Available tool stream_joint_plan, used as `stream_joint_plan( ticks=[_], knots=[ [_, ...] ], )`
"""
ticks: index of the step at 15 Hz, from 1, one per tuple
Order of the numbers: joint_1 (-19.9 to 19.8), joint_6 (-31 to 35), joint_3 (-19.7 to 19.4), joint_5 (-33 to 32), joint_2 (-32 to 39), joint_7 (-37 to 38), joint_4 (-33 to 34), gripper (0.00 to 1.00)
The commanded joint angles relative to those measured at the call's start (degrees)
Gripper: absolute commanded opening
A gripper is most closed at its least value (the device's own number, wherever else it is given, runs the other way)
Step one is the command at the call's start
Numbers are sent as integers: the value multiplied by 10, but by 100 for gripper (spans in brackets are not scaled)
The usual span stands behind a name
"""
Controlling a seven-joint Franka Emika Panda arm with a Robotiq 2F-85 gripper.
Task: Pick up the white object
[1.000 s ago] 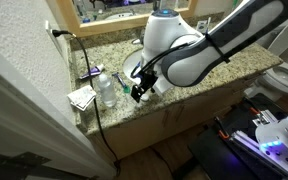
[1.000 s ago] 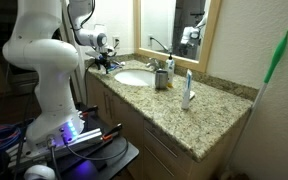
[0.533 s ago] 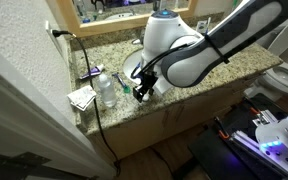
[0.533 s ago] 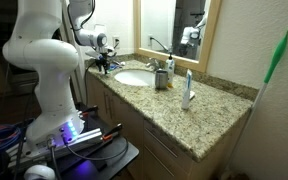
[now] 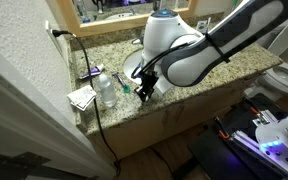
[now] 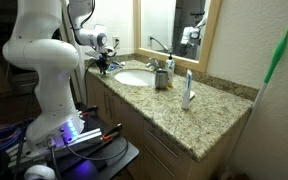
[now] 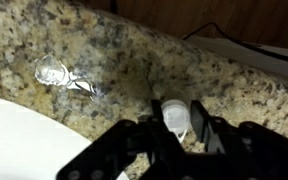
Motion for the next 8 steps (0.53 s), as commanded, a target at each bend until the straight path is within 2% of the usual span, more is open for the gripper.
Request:
stream_joint_plan(
  ticks=[1,7,8],
  knots=[
    [1,-25,-1,-3,-12,6,-1,10],
    [2,-22,-2,-16,-20,14,0,9],
    [1,-23,-2,-14,-18,13,2,16]
  ],
)
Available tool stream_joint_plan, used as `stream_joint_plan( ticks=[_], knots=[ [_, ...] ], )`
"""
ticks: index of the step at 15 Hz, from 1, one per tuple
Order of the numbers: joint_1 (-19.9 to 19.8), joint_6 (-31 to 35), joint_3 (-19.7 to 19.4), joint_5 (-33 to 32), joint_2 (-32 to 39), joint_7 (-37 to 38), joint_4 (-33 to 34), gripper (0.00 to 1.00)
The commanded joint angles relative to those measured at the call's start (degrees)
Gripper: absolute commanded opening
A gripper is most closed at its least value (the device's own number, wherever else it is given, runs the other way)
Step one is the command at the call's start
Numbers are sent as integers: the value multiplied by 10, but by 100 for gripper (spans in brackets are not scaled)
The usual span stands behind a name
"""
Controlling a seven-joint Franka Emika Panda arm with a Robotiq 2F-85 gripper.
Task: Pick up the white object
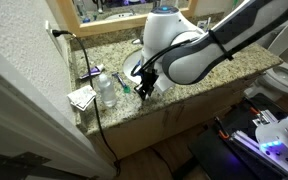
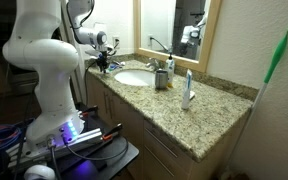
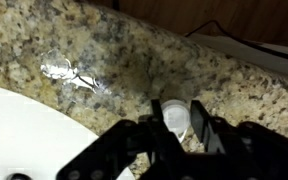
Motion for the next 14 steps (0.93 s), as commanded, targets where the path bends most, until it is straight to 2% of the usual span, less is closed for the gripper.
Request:
stream_joint_plan(
  ticks=[1,2,3,4,9,10,12,13,14],
  knots=[
    [-4,-11,4,6,-1,-4,2,18],
    [-6,-11,4,10,7,-6,5,23],
    [-6,-6,4,11,11,-6,4,58],
    [-7,0,4,13,13,-7,4,59],
    [-1,-6,-1,2,2,3,3,94],
    [0,-10,-1,0,0,4,4,98],
    [-1,-11,0,1,-1,4,7,100],
    [-2,-2,1,3,5,-1,5,96],
    [-2,-2,1,3,5,-1,6,100]
  ],
)
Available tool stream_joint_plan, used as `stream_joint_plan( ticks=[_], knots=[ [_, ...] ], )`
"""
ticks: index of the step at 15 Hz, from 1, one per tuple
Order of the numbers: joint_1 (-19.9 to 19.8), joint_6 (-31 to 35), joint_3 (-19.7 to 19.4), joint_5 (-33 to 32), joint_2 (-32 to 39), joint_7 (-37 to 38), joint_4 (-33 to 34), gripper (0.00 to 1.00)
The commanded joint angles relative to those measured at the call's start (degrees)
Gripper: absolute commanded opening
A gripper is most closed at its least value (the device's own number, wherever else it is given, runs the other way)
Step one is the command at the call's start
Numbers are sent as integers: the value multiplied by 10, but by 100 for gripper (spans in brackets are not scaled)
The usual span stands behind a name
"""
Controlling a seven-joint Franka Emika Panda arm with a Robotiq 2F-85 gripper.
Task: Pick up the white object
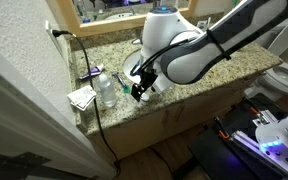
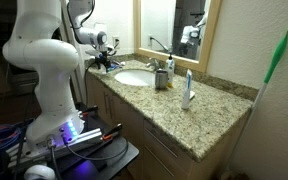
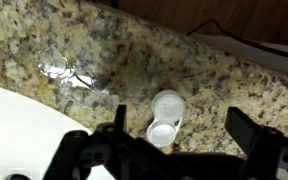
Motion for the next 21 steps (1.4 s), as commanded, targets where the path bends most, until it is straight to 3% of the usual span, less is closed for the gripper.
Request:
stream_joint_plan(
  ticks=[1,2,3,11,13,17,18,19,21],
  knots=[
    [-1,-1,1,0,-1,-1,1,100],
    [-4,-2,4,6,4,-7,3,93],
    [-4,1,5,8,6,-9,3,73],
    [-2,-4,2,4,-3,-1,-4,19],
    [-7,23,4,-2,-7,-26,-21,5],
    [-10,17,5,0,-27,-37,-36,0],
    [-12,21,4,-1,-34,-37,-48,4],
    [-5,26,1,0,-23,-15,-34,27],
    [-4,33,2,2,-24,-6,-42,31]
  ],
)
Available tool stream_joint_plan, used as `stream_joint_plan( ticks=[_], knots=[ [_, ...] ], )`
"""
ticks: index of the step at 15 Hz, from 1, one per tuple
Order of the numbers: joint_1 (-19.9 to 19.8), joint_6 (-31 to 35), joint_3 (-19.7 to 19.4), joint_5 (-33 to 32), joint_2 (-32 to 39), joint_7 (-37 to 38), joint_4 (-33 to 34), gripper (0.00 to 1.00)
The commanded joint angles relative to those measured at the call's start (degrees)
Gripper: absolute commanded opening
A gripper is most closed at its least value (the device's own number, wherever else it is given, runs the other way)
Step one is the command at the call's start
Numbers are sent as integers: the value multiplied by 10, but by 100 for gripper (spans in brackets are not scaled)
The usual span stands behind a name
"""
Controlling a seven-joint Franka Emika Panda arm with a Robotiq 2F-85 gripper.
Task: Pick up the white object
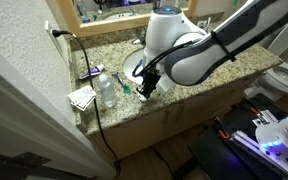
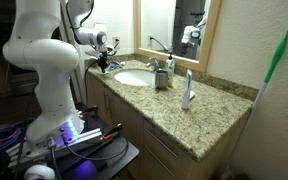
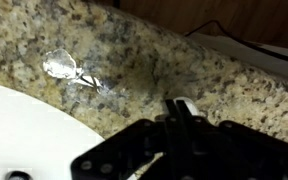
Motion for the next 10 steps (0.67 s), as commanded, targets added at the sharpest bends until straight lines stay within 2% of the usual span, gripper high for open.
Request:
stream_joint_plan(
  ticks=[1,2,4,10],
  knots=[
    [1,21,1,-2,-19,15,-28,37],
    [4,8,-2,-9,-11,20,-8,44],
    [8,6,-4,-14,-10,28,0,60],
    [5,6,0,-9,7,27,24,100]
  ],
)
